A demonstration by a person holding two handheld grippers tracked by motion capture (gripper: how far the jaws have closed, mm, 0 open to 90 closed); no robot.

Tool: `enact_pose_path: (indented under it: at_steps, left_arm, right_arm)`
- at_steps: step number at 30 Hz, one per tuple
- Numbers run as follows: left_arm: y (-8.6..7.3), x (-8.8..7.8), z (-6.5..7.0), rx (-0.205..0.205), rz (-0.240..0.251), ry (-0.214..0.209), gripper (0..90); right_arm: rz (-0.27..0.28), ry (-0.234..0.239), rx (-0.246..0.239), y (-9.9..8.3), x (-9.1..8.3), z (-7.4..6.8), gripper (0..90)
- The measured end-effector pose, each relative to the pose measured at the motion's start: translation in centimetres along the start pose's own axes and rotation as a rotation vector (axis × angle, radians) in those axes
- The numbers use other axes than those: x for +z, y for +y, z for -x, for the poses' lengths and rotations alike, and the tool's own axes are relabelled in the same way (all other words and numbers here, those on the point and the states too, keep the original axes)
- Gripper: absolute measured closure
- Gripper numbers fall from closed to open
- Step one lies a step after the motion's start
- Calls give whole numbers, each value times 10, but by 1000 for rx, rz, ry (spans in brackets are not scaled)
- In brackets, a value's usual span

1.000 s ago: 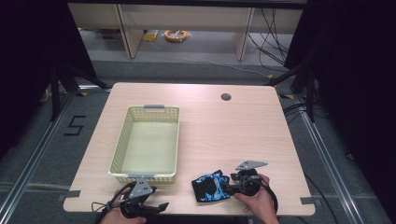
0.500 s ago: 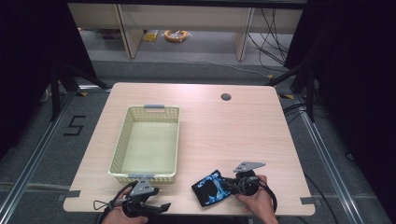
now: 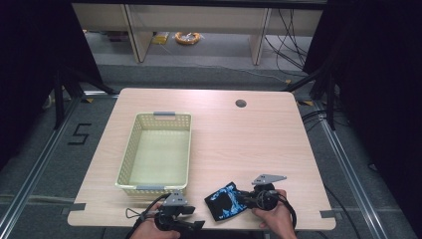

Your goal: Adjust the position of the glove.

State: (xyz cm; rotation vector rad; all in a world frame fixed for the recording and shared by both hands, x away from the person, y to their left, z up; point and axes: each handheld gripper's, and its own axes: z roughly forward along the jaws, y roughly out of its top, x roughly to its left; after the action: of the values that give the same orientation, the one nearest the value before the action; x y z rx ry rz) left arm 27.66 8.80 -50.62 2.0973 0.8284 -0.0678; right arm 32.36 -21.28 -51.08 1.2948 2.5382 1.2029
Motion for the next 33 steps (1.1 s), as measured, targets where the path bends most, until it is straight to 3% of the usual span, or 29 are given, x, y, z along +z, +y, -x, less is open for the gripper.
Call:
enact_pose_path:
  at_steps: [4, 6, 7, 9, 11, 14, 15, 16, 20, 23, 27, 29, 31, 33]
  left_arm:
    - [6, 10, 2, -15, -10, 8, 387]
    - [10, 14, 1, -29, -16, -17, 385]
    - [11, 16, -1, -33, -24, -5, 385]
    - [12, 18, -1, -41, -14, -21, 391]
    - [14, 23, -3, -43, -27, -22, 400]
    - [16, 27, -4, -85, -28, -52, 416]
    - [18, 28, -4, -77, -36, -55, 427]
    - [18, 30, -4, -77, -33, -54, 431]
    - [23, 34, -6, -82, -35, -79, 445]
    - [25, 37, -7, -94, -25, -74, 463]
    - [27, 42, -10, -105, -13, -76, 516]
    - [28, 43, -11, -97, -9, -84, 557]
    - [28, 44, -13, -119, 2, -87, 600]
    - [27, 43, -14, -106, 7, -83, 647]
  right_arm:
    - [-2, -8, -3, 0, 0, 0, 782]
    - [3, 7, -3, -1, 0, 1, 781]
    - [7, 8, -3, -1, 0, 1, 781]
    - [3, -9, 1, -1, -1, 1, 780]
    - [5, 11, -2, -1, 0, 2, 780]
    - [5, -4, -5, -1, -1, 1, 778]
    - [5, 15, -5, -1, 0, 2, 778]
    - [3, -4, -6, -1, -1, 1, 778]
    - [0, 2, 9, -2, -1, 1, 778]
    - [13, 5, 6, -2, -1, 2, 777]
    - [6, 31, 13, -2, 0, 2, 778]
    - [12, 24, 8, -2, 0, 3, 778]
    - [9, 8, 8, -2, -2, 5, 778]
    - [20, 20, 11, -3, -1, 6, 778]
